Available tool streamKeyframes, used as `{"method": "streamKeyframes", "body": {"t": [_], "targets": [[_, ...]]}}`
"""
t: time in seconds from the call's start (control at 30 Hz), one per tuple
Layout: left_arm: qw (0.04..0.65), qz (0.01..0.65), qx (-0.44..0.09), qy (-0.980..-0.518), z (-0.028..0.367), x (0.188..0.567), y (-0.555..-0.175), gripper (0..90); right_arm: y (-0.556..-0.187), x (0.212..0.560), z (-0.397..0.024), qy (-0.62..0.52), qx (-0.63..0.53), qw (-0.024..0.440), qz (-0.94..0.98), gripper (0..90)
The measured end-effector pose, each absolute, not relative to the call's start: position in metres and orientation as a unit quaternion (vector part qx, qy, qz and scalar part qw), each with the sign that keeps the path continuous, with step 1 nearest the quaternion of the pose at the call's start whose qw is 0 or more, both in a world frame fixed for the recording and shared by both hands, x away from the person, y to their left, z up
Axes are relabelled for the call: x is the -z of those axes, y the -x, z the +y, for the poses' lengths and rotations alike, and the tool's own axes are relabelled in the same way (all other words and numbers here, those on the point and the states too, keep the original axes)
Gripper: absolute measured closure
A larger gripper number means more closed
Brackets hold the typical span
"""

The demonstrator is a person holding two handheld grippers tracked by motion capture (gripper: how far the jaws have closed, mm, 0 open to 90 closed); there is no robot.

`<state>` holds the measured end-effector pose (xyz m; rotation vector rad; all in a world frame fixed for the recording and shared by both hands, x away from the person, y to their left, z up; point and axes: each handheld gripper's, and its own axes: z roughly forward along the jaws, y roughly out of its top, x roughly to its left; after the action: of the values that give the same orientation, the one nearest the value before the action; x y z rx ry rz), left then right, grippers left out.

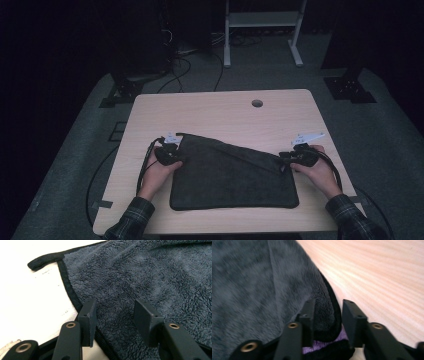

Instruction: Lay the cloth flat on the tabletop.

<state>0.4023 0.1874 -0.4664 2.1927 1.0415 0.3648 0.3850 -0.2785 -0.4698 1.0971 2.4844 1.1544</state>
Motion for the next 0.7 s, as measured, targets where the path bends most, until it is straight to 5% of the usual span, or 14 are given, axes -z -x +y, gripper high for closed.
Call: {"method": "streamKeyframes", "body": {"t": [0.23,0.43,0.6,0.7], "targets": [[0.334,0.398,-0.142,-0.842,0.187,0.466,-0.402,53.3,-0.381,0.466,-0.279,-0.368,-0.395,0.108,0.835,89.9],[0.333,0.397,-0.143,-0.843,0.187,0.466,-0.402,53.2,-0.387,0.451,-0.287,-0.380,-0.412,0.127,0.818,89.7],[0.334,0.397,-0.143,-0.843,0.187,0.466,-0.402,53.3,-0.391,0.460,-0.283,-0.380,-0.402,0.105,0.827,71.2],[0.333,0.397,-0.145,-0.843,0.186,0.466,-0.401,53.2,-0.393,0.469,-0.276,-0.378,-0.381,0.088,0.839,72.6]]}}
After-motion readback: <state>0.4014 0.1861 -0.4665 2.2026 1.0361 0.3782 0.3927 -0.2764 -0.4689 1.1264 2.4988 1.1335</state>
